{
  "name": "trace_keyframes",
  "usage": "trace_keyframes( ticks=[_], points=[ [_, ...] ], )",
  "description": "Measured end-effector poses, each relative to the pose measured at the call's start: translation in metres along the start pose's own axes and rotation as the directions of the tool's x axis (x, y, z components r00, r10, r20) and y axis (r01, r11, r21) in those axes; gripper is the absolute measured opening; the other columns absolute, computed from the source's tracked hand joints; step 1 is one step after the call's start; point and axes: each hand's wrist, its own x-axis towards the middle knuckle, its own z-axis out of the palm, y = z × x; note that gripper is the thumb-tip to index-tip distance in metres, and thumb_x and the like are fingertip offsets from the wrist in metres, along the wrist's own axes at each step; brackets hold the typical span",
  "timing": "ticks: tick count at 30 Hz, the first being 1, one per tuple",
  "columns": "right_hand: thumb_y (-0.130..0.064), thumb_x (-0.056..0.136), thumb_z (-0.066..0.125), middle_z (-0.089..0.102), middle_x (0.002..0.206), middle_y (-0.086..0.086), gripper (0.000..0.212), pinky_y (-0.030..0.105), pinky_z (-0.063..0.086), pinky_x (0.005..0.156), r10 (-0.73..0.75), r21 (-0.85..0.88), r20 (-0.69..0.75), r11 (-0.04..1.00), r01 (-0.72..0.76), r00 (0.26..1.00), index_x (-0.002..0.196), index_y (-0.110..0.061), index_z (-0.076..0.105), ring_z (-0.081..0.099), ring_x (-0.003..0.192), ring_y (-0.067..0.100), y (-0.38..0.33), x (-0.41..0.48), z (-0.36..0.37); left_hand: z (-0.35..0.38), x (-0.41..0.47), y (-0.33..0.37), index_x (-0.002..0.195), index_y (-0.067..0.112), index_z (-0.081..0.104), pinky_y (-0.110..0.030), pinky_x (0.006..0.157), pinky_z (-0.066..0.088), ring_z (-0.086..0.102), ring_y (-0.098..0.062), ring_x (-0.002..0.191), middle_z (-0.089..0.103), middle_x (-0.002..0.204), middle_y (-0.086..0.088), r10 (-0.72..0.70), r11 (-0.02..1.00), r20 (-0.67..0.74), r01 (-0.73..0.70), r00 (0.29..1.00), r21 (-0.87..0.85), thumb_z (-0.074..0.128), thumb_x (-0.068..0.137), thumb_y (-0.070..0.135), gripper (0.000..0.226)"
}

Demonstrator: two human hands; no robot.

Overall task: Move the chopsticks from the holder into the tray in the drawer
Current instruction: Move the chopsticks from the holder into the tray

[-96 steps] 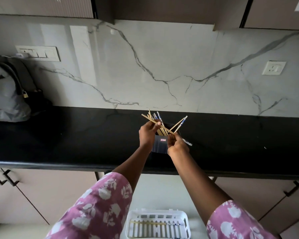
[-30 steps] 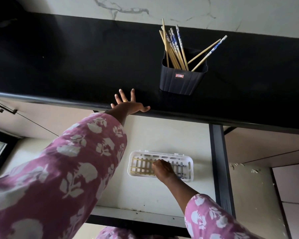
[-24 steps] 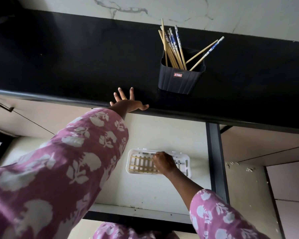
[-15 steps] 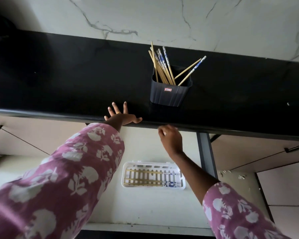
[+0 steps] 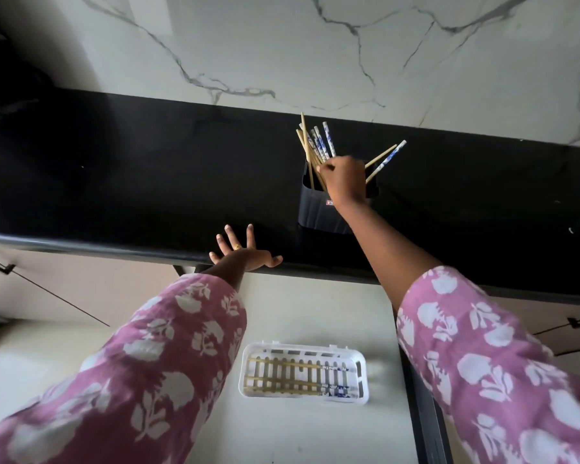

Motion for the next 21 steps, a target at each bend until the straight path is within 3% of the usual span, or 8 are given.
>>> trace_keyframes(
  ticks=[4,8,12,16,21],
  points=[
    [-0.020,0.088,0.061,0.070,0.094,0.023,0.023,0.034,0.049,0.070,0.056,-0.059,0.054,0.997,-0.053,0.997,0.091,0.001,0.071,0.065,0.091,0.036,-0.011,0.028,0.014,0.001,0.001,0.001,0.151,0.032,0.006,-0.054,0.114,-0.004,-0.014,-0.037,0.144,-0.010,0.158,-0.016,-0.016,1.000,-0.006,0.016,1.000,-0.007,0.039,0.082,0.073,0.086],
    [-0.026,0.087,0.064,0.068,0.107,0.020,0.030,0.041,0.055,0.081,0.133,-0.069,0.063,0.989,-0.128,0.989,0.106,-0.003,0.068,0.065,0.098,0.035,-0.017,0.035,0.026,0.000,-0.001,0.003,0.150,0.034,-0.004,-0.055,0.115,-0.003,-0.019,-0.038,0.143,-0.019,0.157,-0.012,-0.020,1.000,-0.020,0.021,1.000,0.023,0.043,0.081,0.071,0.091],
    [-0.023,0.089,0.063,0.069,0.108,0.019,0.029,0.040,0.056,0.082,0.111,-0.094,0.074,0.990,-0.104,0.991,0.107,-0.001,0.067,0.065,0.100,0.033,-0.020,0.035,0.032,-0.001,-0.001,0.003,0.149,0.035,-0.009,-0.055,0.114,-0.003,-0.021,-0.037,0.142,-0.025,0.155,-0.010,-0.019,0.999,-0.015,0.019,1.000,0.037,0.046,0.081,0.069,0.094],
    [-0.020,0.090,0.059,0.068,0.108,0.019,0.025,0.035,0.052,0.081,0.171,-0.022,0.055,0.985,-0.170,0.984,0.105,-0.003,0.069,0.061,0.103,0.032,-0.019,0.036,0.032,0.000,0.000,0.003,0.148,0.036,-0.012,-0.055,0.114,-0.004,-0.023,-0.037,0.142,-0.028,0.155,-0.009,-0.014,1.000,-0.016,0.014,1.000,0.025,0.047,0.081,0.069,0.096],
    [-0.020,0.087,0.064,0.070,0.104,0.019,0.027,0.039,0.054,0.084,0.182,0.040,0.099,0.982,-0.186,0.978,0.105,-0.001,0.069,0.064,0.101,0.032,-0.021,0.039,0.029,0.002,0.002,0.003,0.147,0.037,-0.016,-0.055,0.114,-0.005,-0.025,-0.036,0.141,-0.032,0.153,-0.007,-0.023,1.000,-0.029,0.023,0.999,0.019,0.050,0.080,0.068,0.098]
  ],
)
